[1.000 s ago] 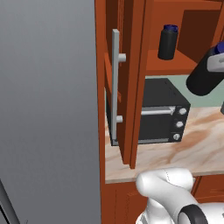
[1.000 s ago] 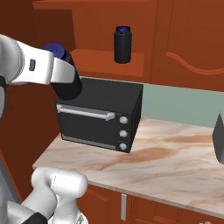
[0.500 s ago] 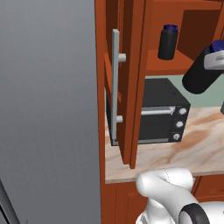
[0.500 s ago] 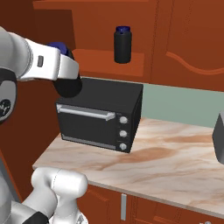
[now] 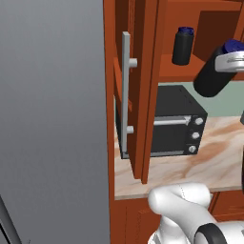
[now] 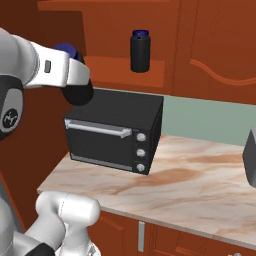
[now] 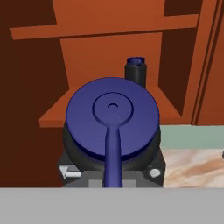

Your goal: Pick the water bottle, water bottle, beer from the counter and place them in the open cabinet.

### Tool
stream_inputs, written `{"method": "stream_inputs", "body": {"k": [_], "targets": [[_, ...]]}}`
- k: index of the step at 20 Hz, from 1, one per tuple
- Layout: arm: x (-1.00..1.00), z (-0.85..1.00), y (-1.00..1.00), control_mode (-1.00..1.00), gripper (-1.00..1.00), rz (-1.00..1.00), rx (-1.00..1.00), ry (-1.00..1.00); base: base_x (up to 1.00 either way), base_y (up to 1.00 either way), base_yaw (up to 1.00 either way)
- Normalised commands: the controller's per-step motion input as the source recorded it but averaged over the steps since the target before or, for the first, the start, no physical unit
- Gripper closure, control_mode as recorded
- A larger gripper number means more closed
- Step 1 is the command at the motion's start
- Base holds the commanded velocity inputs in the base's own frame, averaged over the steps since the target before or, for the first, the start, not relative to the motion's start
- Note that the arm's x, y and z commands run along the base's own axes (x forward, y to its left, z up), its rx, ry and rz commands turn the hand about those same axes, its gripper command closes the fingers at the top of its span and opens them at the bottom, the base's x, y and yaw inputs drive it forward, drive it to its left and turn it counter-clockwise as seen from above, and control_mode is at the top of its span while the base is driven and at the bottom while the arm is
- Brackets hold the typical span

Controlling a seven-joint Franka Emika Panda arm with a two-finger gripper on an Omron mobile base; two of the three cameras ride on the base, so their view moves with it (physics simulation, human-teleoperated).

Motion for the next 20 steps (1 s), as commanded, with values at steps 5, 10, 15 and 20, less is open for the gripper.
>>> {"method": "stream_inputs", "body": {"k": [5,10,15,20], "targets": [[0.17,0.0,0.0,-1.0,1.0,0.0,0.0,-0.03,0.0,0.0,0.0],[0.21,0.0,0.0,-1.0,1.0,0.0,0.0,0.0,0.0,0.0,0.0],[0.25,0.0,0.0,-1.0,1.0,0.0,0.0,0.0,0.0,0.0,0.0],[0.26,0.0,0.06,-1.0,1.0,0.0,0.0,0.0,0.0,0.0,0.0]]}}
